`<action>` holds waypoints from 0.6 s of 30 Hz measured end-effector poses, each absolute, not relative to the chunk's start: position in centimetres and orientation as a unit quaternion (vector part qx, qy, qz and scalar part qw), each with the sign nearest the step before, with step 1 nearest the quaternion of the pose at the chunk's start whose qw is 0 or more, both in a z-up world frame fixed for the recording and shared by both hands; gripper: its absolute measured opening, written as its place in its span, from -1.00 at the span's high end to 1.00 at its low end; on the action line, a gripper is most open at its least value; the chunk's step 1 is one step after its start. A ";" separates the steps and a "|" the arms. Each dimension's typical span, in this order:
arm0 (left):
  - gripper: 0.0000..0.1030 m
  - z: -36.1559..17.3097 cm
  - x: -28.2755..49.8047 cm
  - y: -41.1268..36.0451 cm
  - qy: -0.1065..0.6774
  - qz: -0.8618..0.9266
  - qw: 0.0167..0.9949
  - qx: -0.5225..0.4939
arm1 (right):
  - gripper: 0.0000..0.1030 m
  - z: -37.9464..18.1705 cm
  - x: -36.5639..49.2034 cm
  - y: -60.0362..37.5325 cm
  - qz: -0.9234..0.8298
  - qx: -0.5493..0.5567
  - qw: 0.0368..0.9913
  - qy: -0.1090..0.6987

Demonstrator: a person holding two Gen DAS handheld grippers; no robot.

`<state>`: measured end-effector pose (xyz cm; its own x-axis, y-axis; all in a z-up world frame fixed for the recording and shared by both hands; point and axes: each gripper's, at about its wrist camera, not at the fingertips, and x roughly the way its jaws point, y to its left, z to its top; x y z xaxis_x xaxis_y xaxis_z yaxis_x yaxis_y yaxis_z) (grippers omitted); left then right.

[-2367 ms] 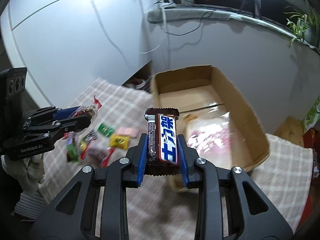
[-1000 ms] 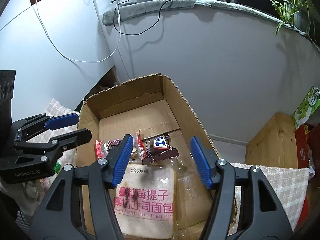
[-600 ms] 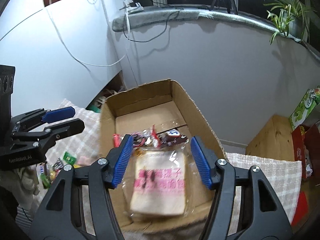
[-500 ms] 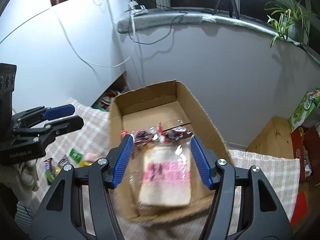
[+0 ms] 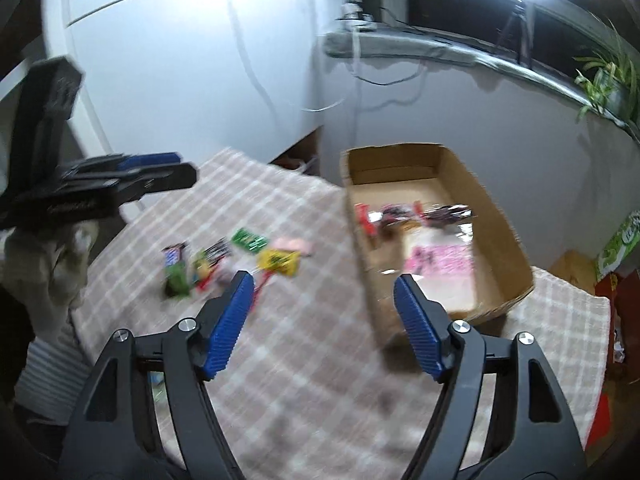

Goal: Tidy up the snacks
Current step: 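Move both tools back over the remaining snacks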

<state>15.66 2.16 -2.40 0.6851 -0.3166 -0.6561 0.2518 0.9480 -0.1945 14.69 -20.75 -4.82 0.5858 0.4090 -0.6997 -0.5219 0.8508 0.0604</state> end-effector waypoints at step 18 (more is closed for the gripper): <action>-0.04 -10.4 10.3 7.0 0.437 -0.119 0.888 -0.076 | -0.47 -13.0 5.1 -12.1 0.359 -0.128 0.821 0.425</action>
<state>10.30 6.98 -10.39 0.5894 -0.2780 -0.7585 0.1453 0.9601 -0.2390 5.09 -12.06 -12.99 0.3804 0.4809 -0.7900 -0.6987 0.7091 0.0951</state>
